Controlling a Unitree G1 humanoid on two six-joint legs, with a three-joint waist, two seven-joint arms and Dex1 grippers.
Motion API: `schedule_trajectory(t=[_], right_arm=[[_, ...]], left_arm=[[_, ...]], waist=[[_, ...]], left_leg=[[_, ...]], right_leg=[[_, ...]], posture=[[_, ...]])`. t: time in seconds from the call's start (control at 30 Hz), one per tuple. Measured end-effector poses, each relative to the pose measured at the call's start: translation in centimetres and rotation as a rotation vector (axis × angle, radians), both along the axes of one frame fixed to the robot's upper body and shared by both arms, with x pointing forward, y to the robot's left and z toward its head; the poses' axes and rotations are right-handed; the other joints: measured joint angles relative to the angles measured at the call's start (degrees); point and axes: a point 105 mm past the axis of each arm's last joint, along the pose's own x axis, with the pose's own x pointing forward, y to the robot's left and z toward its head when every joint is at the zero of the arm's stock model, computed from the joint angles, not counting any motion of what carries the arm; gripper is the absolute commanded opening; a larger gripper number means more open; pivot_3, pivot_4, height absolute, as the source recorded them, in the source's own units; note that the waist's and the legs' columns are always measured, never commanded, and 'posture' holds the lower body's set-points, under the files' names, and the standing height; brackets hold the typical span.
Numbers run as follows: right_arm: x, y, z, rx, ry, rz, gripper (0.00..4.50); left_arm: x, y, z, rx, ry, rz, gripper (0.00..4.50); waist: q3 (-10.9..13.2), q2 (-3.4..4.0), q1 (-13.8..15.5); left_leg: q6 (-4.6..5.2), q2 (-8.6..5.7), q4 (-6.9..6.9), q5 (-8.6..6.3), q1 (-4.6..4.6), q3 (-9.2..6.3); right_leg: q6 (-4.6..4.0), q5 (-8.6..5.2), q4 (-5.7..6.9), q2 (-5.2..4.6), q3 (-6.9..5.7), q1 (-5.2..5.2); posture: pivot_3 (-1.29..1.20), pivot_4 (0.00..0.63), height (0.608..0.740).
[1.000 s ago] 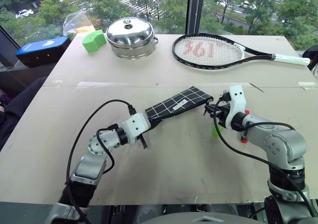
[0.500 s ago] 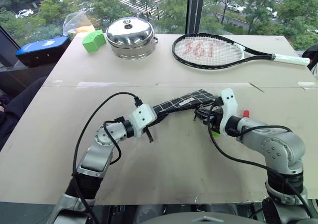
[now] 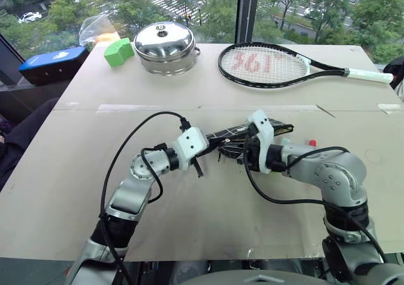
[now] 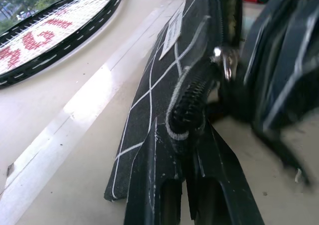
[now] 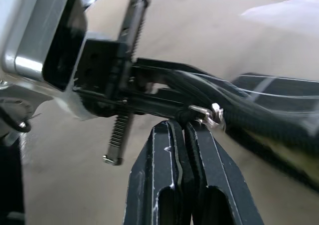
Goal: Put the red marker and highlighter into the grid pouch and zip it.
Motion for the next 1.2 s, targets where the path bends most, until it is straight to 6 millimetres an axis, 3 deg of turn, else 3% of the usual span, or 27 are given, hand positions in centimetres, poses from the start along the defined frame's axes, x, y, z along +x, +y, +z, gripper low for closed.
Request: schedule_trajectory(t=[0.1, 0.2, 0.3, 0.4, 0.53, 0.57, 0.73, 0.9, 1.1, 1.2], right_arm=[[0.3, -0.2, -0.3, -0.022, -0.032, 0.017, 0.04], [0.4, -0.8, 0.0, -0.021, -0.067, 0.02, 0.81], [-0.7, -3.7, 0.1, -0.033, -0.108, -0.021, 2.22], [-1.3, -5.9, 1.4, -0.011, -0.15, -0.076, 1.91], [-1.2, -7.8, 2.2, 0.008, -0.153, -0.175, 0.08], [-1.1, -8.1, 2.2, 0.003, -0.153, -0.196, 0.02], [1.4, -9.2, 0.8, -0.057, -0.093, -0.344, 0.02], [3.4, -8.7, -1.0, -0.2, -0.105, -0.381, 0.02], [4.2, -5.5, -1.2, -0.628, -0.701, -0.044, 0.02], [4.6, -5.3, -2.1, -0.774, -0.911, 0.136, 0.88]], left_arm=[[-0.1, 0.0, -0.1, 0.0, -0.001, 0.007, 0.0], [-0.2, -0.1, 0.0, -0.013, -0.001, 0.004, 0.0], [-0.8, 0.3, -0.2, -0.035, 0.009, -0.002, 0.0], [-0.8, 0.8, -0.2, -0.028, 0.004, 0.007, 0.0], [-0.9, 0.7, -0.1, -0.041, -0.002, -0.004, 0.0], [-0.9, 0.7, -0.2, -0.045, -0.001, -0.005, 0.0], [-1.2, 0.3, -0.1, -0.057, -0.012, -0.03, 0.0], [-1.5, 0.2, -0.1, -0.053, -0.023, -0.055, 0.0], [-1.4, 0.4, -0.4, -0.046, -0.018, -0.05, 0.0], [-1.1, 0.7, -0.7, -0.029, -0.013, -0.04, 0.0]], waist=[[0.0, 0.0, 0.0], [0.0, 0.0, 0.0], [0.0, -0.02, 0.2], [0.0, -0.02, 0.0], [0.0, -0.02, 0.1], [0.0, -0.02, 0.1], [0.0, -0.01, 0.0], [0.0, 0.02, 0.0], [0.0, 0.03, -0.1], [0.0, 0.01, 0.0]], left_leg=[[0.0, 0.0, 0.0, 0.0, -0.01, -0.01], [0.0, 0.01, 0.0, 0.0, -0.01, -0.01], [-0.03, 0.0, 0.0, 0.01, -0.1, -0.07], [0.03, 0.0, 0.0, -0.03, -0.05, -0.02], [0.05, 0.03, -0.01, -0.03, -0.02, -0.07], [0.05, 0.02, -0.01, -0.03, -0.02, -0.06], [0.05, 0.01, 0.0, -0.03, -0.03, -0.01], [0.04, 0.0, 0.0, -0.02, -0.06, 0.02], [0.04, -0.01, -0.01, -0.02, -0.05, 0.01], [-0.13, -0.01, 0.01, 0.08, -0.06, 0.03]], right_leg=[[0.0, 0.0, -0.01, 0.0, 0.0, 0.0], [0.0, 0.0, -0.01, -0.01, -0.01, 0.0], [0.02, -0.01, -0.1, -0.11, -0.08, 0.0], [0.03, -0.01, -0.08, -0.13, -0.06, 0.0], [0.01, -0.01, -0.06, -0.13, -0.07, 0.0], [0.01, -0.01, -0.06, -0.13, -0.06, -0.01], [0.01, -0.01, -0.05, -0.1, -0.02, -0.02], [0.01, -0.01, -0.04, -0.07, -0.02, -0.05], [0.22, -0.14, -0.07, 0.0, 0.02, -0.09], [0.22, -0.14, -0.07, -0.01, 0.03, -0.08]], posture=[[0.0, 0.15, 0.74], [0.0, 0.15, 0.74], [0.0, 0.15, 0.74], [0.0, 0.15, 0.74], [0.0, 0.15, 0.74], [0.0, 0.15, 0.74], [0.0, 0.15, 0.74], [0.0, 0.15, 0.74], [0.0, 0.15, 0.74], [0.0, 0.15, 0.74]])
